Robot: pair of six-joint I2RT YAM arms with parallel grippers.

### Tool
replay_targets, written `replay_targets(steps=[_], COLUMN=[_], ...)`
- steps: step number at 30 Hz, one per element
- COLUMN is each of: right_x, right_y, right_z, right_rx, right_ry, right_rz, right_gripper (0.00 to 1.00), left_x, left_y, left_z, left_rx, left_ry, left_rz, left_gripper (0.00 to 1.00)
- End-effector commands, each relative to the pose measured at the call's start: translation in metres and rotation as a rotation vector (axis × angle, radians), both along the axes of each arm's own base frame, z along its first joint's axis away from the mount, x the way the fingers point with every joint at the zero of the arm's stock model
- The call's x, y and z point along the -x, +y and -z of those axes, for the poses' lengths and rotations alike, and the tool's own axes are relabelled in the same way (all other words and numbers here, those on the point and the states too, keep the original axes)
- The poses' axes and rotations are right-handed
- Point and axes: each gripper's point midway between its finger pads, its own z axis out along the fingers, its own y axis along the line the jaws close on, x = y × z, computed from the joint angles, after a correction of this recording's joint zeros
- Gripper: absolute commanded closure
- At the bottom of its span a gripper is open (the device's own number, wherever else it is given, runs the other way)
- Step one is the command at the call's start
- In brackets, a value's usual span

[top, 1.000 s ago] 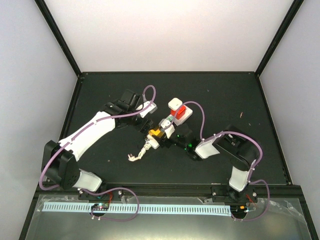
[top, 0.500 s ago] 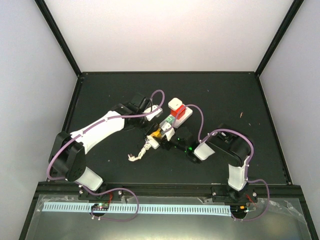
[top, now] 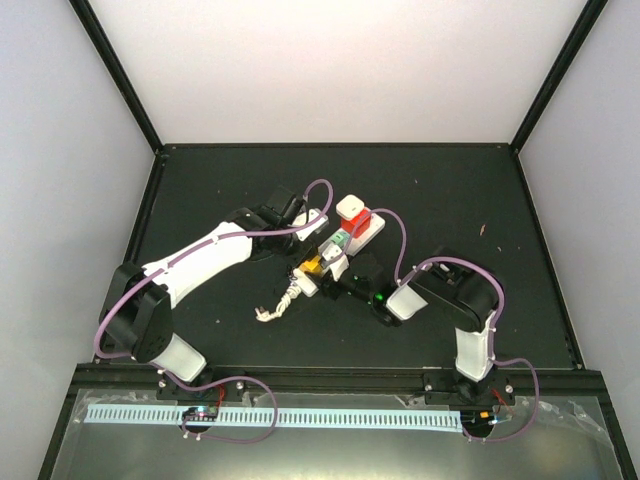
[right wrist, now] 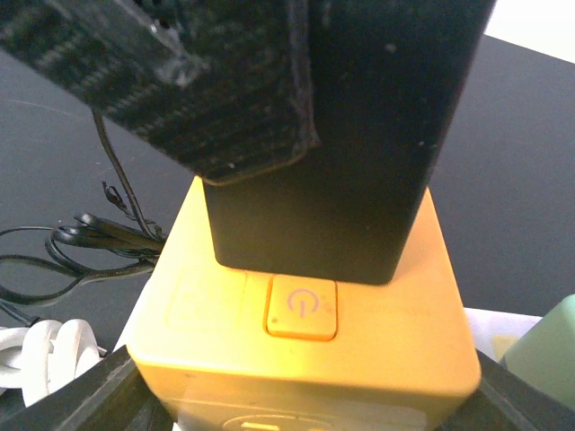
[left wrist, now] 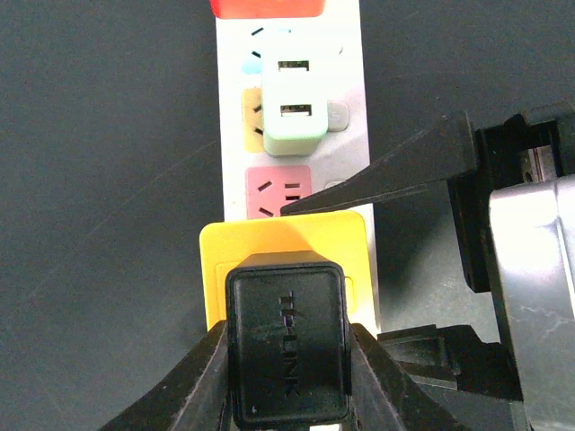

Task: Pull the plug off the socket

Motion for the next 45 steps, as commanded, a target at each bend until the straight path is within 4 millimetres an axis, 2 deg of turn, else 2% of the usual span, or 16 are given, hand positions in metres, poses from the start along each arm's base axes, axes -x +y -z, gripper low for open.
replay_targets(steps=[1,6,12,15,20,34,40,45], right_x=[-0.008,-0.007,-0.005,-0.004,-0.003,-0.002,-0.004,-0.004], right_y=[-0.006,-0.006,-0.006,-0.005,-0.005,-0.006,-0.007,-0.007], right_z=[0.019,0.026,0.034,0.037,0.045,0.064,0.068,0.070], right_rx=[0.060,0.075,0.090,0.099,0.118,0.162,0.180,0.182], right_ry=[0.017,0.029,0.040,0.043,0.054,0.097,0.104,0.108], right_rz=[0.054,0.051,0.038,0.031,0.024,0.018,0.028,0.027], right_gripper=[0.40,0.46,0.59,0.70,0.98,0.99,0.99,0.99], left_x=[-0.009,-0.009,-0.008,-0.008,-0.007,-0.006,-0.006,-0.011], left_y=[-0.012,-0.011,-0.010,-0.010,-0.012,-0.008,-0.005,0.002], left_z=[-0.022,-0.025,-0.031,-0.034,-0.043,-0.071,-0.073,-0.073], left_rx=[0.036,0.038,0.049,0.051,0.070,0.132,0.180,0.154], left_ry=[-0.058,-0.066,-0.080,-0.086,-0.085,-0.109,-0.063,-0.097], left_rz=[0.007,0.002,-0.002,-0.003,0.002,0.007,0.003,-0.015], left_gripper=[0.77,0.88,0.94,0.97,0.98,0.98,0.99,0.98])
